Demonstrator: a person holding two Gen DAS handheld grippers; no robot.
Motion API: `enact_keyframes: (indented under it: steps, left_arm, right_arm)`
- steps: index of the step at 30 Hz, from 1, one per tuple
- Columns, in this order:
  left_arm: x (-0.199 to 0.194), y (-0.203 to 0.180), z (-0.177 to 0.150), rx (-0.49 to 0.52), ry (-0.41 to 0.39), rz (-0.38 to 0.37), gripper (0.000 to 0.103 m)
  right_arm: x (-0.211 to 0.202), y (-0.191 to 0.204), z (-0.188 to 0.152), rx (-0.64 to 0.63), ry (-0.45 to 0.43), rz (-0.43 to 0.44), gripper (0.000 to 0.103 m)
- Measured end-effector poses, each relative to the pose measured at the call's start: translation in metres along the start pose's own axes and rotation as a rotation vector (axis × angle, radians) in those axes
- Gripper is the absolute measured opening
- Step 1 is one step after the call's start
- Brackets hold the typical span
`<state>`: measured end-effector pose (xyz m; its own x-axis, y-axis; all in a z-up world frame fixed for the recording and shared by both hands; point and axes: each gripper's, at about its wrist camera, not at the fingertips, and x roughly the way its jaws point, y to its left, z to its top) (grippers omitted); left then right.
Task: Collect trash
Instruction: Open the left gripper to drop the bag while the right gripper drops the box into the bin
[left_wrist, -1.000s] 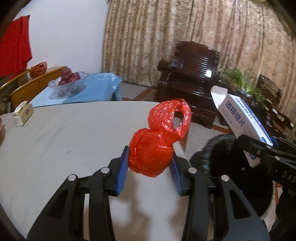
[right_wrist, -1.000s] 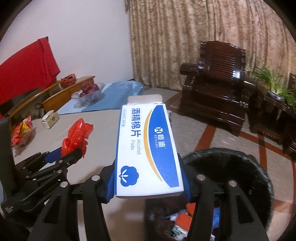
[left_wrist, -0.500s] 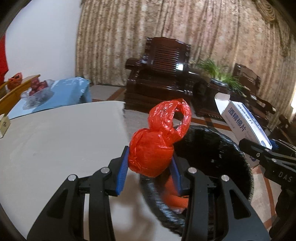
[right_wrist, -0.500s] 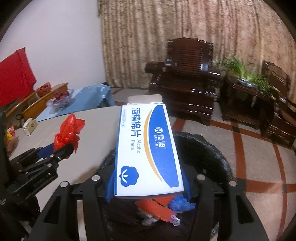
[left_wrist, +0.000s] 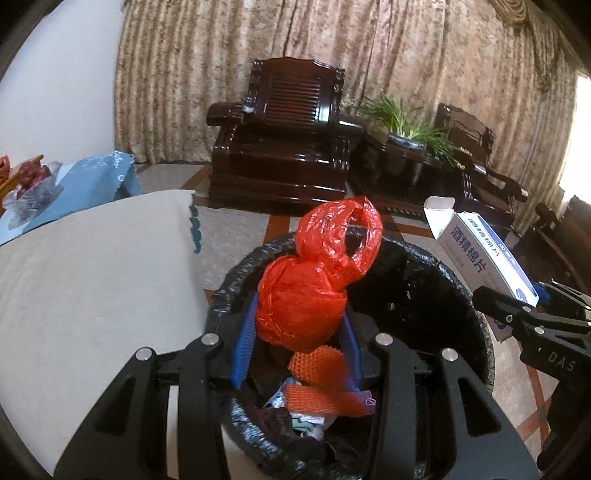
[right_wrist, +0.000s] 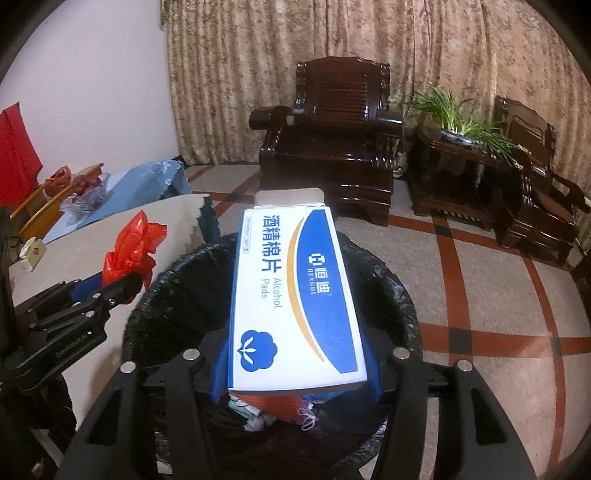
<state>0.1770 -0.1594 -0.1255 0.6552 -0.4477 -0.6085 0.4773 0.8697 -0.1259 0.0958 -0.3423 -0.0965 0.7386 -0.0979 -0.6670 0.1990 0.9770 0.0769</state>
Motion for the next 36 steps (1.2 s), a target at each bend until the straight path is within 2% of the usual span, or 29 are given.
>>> enact_keyframes:
  steps: [16, 18, 19, 20, 22, 24, 26, 29, 36]
  left_arm:
    - [0.046, -0.009, -0.004, 0.008, 0.074, -0.032, 0.042]
    - [0.046, -0.008, -0.005, 0.005, 0.078, -0.037, 0.046]
    - [0.047, -0.008, -0.004, 0.003, 0.082, -0.045, 0.054]
    - [0.047, -0.007, -0.004, -0.001, 0.085, -0.054, 0.065]
    - [0.046, -0.004, -0.003, -0.01, 0.082, -0.061, 0.069]
    - [0.044, -0.002, -0.004, -0.016, 0.082, -0.068, 0.076]
    - [0.038, 0.002, -0.003, -0.018, 0.068, -0.058, 0.082]
    - [0.028, 0.006, 0.001, -0.016, 0.056, -0.044, 0.089]
    - [-0.02, 0.025, 0.009, -0.028, -0.001, 0.017, 0.093]
  right_arm:
    - [0.036, -0.021, -0.012, 0.011, 0.063, -0.025, 0.055]
    - [0.039, -0.022, -0.013, 0.007, 0.072, -0.031, 0.056]
    - [0.04, -0.021, -0.014, 0.005, 0.076, -0.038, 0.059]
    - [0.042, -0.021, -0.015, 0.004, 0.081, -0.044, 0.07]
    - [0.043, -0.022, -0.017, 0.001, 0.087, -0.064, 0.081]
    - [0.041, -0.024, -0.019, 0.001, 0.081, -0.083, 0.086]
    - [0.037, -0.025, -0.021, 0.005, 0.073, -0.095, 0.095]
    - [0.027, -0.024, -0.022, 0.014, 0.055, -0.085, 0.097]
    - [-0.009, -0.019, -0.012, 0.047, -0.003, -0.003, 0.097]
